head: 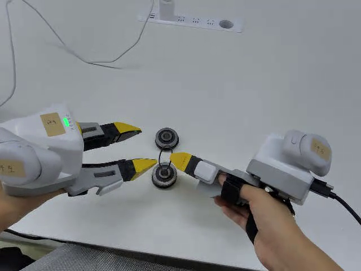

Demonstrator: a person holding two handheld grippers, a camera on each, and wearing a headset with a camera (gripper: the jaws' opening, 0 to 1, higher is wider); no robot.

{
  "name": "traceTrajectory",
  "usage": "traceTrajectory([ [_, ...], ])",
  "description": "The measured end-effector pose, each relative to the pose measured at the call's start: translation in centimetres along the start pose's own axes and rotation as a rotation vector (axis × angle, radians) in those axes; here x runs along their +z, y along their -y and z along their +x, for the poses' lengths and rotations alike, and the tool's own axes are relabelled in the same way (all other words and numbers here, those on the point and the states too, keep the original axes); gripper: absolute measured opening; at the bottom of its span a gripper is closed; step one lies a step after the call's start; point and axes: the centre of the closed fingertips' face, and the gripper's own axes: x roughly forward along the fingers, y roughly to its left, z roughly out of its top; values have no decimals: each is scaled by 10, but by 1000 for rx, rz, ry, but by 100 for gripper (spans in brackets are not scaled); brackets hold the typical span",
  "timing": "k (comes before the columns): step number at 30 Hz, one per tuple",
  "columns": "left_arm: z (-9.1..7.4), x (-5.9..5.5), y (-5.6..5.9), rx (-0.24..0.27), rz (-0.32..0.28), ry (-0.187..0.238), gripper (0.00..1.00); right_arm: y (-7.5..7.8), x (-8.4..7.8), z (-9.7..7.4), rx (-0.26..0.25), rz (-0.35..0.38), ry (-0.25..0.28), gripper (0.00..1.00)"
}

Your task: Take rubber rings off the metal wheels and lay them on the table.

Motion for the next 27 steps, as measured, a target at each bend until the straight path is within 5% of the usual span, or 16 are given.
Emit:
traceTrajectory([
  [15,-3,-1,3,-3,20,-7,35,53,18,-37,-151,62,98,1],
  [21,-1,0,6,-11,25,-9,34,75,15,-46,-268,-2,97,2],
  [27,-1,1,7,-9,29,-7,35,81,19,-51,-325,-80,106,2],
])
